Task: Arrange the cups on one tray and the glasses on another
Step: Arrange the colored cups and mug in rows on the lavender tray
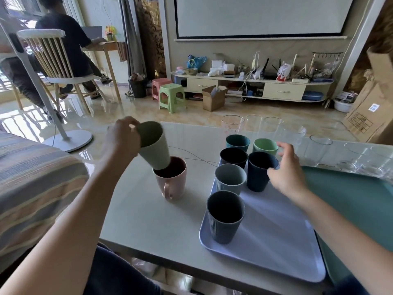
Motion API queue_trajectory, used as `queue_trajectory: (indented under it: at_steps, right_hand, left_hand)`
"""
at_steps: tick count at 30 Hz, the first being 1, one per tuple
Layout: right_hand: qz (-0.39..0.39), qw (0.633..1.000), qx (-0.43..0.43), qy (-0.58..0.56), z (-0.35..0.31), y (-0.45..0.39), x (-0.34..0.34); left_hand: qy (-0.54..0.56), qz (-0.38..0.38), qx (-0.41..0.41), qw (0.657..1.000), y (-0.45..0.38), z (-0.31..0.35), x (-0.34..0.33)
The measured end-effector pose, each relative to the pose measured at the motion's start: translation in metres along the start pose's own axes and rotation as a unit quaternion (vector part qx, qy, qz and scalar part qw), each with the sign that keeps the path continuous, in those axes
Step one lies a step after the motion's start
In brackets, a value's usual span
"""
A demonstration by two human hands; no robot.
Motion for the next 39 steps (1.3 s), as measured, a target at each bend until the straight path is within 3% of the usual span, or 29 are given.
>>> queue_trajectory:
  at_steps: [2,5,7,9,11,13,15,18,23,31,35,39]
  right_hand:
    - [-0.031,0.995,0.065,-0.066,-0.027,0.012,-0.004]
    - [-0.177,0.96,0.104,-0.193,-0.065,0.039,-0.019]
    - [-0.248,0.938,0.119,-0.209,-0.077,0.056,-0.029]
    - [-0.235,0.942,0.121,-0.205,-0.075,0.057,-0.032]
    - [-0.164,0.953,0.102,-0.232,-0.062,0.05,-0.026]
    - [-0.103,0.963,0.061,-0.24,-0.041,0.039,-0.016]
    - [-0.057,0.974,0.014,-0.22,-0.013,0.029,-0.003]
    - [-0.033,0.975,-0.042,-0.215,0.025,0.022,0.01]
    - [-0.098,0.962,-0.1,-0.235,0.067,0.039,-0.013]
    - [-0.117,0.956,-0.097,-0.251,0.065,0.044,-0.04]
    - [-0.146,0.951,-0.13,-0.239,0.074,0.048,-0.044]
    - [-0.182,0.946,-0.168,-0.208,0.083,0.05,-0.045]
  left_hand:
    - [0.108,-0.029,0.001,0.994,0.012,0.029,-0.01]
    - [0.2,-0.082,-0.008,0.976,0.031,0.068,-0.031]
    - [0.223,-0.129,-0.03,0.966,0.046,0.092,-0.045]
    - [0.237,-0.179,-0.084,0.951,0.066,0.121,-0.058]
    - [0.227,-0.227,-0.147,0.936,0.086,0.148,-0.069]
    - [0.223,-0.275,-0.155,0.922,0.093,0.155,-0.082]
    - [0.182,-0.284,-0.139,0.931,0.085,0.144,-0.093]
    - [-0.04,-0.191,-0.18,0.964,0.057,0.112,-0.099]
    - [-0.224,-0.241,-0.138,0.934,0.036,0.049,-0.111]
    - [-0.211,-0.286,-0.102,0.929,0.045,0.027,-0.111]
    - [-0.213,-0.366,-0.067,0.904,0.049,0.02,-0.132]
    - [-0.289,-0.339,-0.097,0.89,0.046,0.018,-0.137]
Point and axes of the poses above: each hand's wrist, its own y-axis away from the middle knuckle, its own x-axis out of the back of the hand, z = x × y, the point moved 7 cm from there along -y, towards the middle knuckle, and after that the axes turned 5 degrees about -y, right-handed, at the moved point
